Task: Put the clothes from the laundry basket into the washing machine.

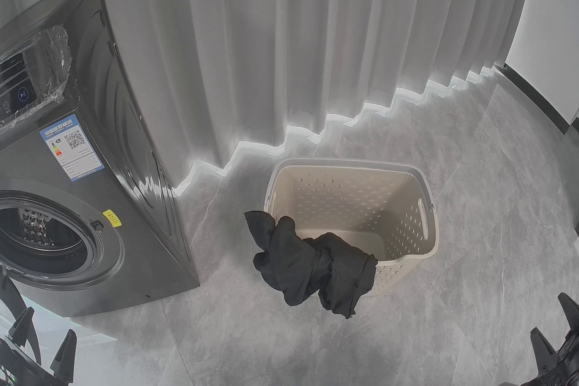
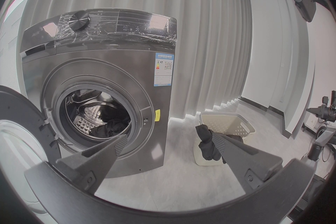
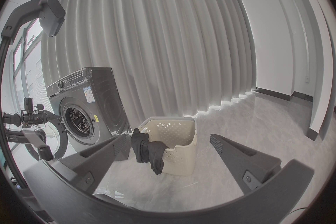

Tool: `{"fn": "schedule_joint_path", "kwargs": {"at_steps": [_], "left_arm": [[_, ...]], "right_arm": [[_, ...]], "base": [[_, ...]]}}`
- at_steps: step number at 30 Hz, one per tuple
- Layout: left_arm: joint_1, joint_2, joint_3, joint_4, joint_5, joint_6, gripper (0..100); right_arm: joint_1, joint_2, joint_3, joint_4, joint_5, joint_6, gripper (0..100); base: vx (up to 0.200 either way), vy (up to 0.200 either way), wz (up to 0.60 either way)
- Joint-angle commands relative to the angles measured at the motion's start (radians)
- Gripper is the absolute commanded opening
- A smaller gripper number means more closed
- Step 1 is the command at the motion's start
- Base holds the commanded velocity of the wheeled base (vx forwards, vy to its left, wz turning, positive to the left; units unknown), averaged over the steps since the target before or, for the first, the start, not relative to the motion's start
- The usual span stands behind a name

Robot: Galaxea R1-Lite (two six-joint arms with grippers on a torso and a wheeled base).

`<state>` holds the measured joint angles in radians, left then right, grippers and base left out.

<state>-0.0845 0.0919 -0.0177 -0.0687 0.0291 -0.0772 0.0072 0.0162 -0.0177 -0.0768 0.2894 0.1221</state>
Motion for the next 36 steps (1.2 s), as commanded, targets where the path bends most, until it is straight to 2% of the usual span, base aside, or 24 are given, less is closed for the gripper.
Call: {"fn": "schedule_joint_path", "kwargs": {"at_steps": [1,4,6,8,12,15,19,25,31,35,36], "left_arm": [[0.000,0.002,0.018,0.000,-0.005,0.001,100],[0.000,0.002,0.018,0.000,-0.014,0.002,100],[0.000,0.002,0.018,0.000,-0.017,0.001,100],[0.000,0.002,0.018,0.000,-0.012,-0.003,100],[0.000,0.002,0.018,0.000,-0.017,-0.001,100],[0.000,0.002,0.018,0.000,-0.018,-0.019,100],[0.000,0.002,0.018,0.000,-0.018,-0.030,100],[0.000,0.002,0.018,0.000,-0.018,-0.029,100],[0.000,0.002,0.018,0.000,-0.018,-0.024,100],[0.000,0.002,0.018,0.000,-0.018,-0.019,100],[0.000,0.002,0.018,0.000,-0.017,-0.027,100]], "right_arm": [[0.004,-0.001,-0.093,-0.004,0.004,0.016,100],[0.020,0.071,-0.191,0.020,0.028,0.099,100],[0.053,0.226,-0.232,0.025,0.097,0.195,100],[0.076,0.335,-0.245,0.022,0.137,0.241,100],[0.109,0.547,-0.262,-0.012,0.154,0.244,100],[0.168,0.691,-0.262,-0.098,0.154,0.244,100],[0.217,0.851,-0.266,-0.152,0.134,0.244,100],[0.260,1.044,-0.304,-0.198,0.129,0.251,100],[0.338,1.208,-0.294,-0.304,0.116,0.261,100],[0.361,1.306,-0.291,-0.362,0.111,0.274,100],[0.367,1.338,-0.289,-0.376,0.111,0.278,100]], "base": [[0.200,0.000,0.00],[0.000,0.000,0.00],[0.000,0.000,0.00],[0.000,-0.100,0.00],[0.000,-0.100,0.00],[0.000,0.000,0.00],[0.000,0.000,0.00],[0.000,0.000,0.00],[0.000,0.000,0.00],[0.000,0.000,0.00],[0.000,0.000,0.00]]}}
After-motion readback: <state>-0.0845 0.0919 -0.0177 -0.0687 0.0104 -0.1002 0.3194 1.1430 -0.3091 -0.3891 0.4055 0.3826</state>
